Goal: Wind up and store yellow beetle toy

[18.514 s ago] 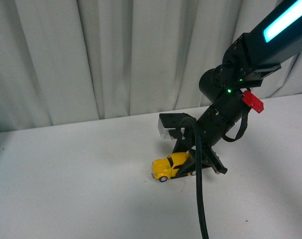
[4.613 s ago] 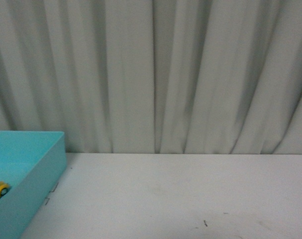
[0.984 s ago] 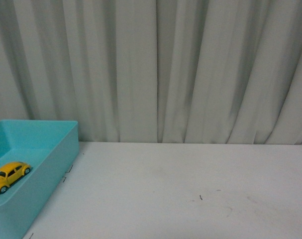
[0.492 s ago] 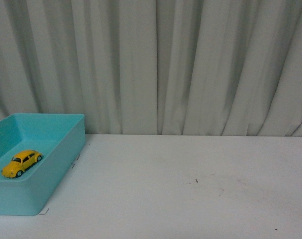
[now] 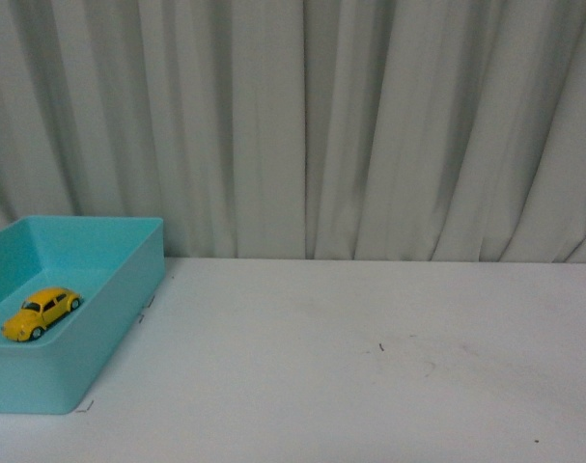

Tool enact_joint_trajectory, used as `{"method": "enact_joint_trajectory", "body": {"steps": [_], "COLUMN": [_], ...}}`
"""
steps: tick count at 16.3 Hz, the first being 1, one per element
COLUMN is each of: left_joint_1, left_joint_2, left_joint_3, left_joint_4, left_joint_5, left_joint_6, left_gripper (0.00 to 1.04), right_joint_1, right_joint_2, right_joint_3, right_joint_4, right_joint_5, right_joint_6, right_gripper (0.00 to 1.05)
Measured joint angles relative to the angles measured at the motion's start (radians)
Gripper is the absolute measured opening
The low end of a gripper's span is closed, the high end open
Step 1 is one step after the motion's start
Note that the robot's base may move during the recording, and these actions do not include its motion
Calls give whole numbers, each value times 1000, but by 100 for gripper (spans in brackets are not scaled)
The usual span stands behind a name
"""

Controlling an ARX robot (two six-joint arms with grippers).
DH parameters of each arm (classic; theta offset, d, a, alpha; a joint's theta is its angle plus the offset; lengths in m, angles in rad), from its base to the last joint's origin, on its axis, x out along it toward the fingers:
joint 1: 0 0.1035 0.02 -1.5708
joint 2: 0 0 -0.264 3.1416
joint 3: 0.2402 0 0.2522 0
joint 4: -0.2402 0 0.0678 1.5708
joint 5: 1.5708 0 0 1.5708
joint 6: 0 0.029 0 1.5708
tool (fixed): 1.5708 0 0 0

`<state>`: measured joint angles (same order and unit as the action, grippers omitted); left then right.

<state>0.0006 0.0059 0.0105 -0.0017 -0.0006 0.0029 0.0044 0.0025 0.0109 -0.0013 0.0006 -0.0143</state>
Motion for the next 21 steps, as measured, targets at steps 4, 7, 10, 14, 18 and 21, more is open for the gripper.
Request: {"method": "enact_joint_trajectory", "body": {"steps": [4,7,10,14,18,21], "left_joint_1": [0,0,0,0,0,0], "left_joint_2": [0,0,0,0,0,0], "left_joint_3": [0,0,0,0,0,0], "left_joint_4": [-1,-1,-2,-2,-2,-2], "left_joint_5": [0,0,-1,-1,0,0], "left_joint_6": [0,0,-1,-1,0,-1], "left_gripper": [98,98,98,98,98,98], "right_joint_1": [0,0,0,0,0,0], "right_joint_2": [0,0,0,0,0,0], "right_joint_3": [0,0,0,0,0,0], "right_joint_4": [-2,-3,-2,-2,-3,-3], "right_joint_5": [-1,0,0,0,0,0], "right_joint_6": [0,0,0,0,1,0], "right_gripper": [98,98,98,98,98,98]}}
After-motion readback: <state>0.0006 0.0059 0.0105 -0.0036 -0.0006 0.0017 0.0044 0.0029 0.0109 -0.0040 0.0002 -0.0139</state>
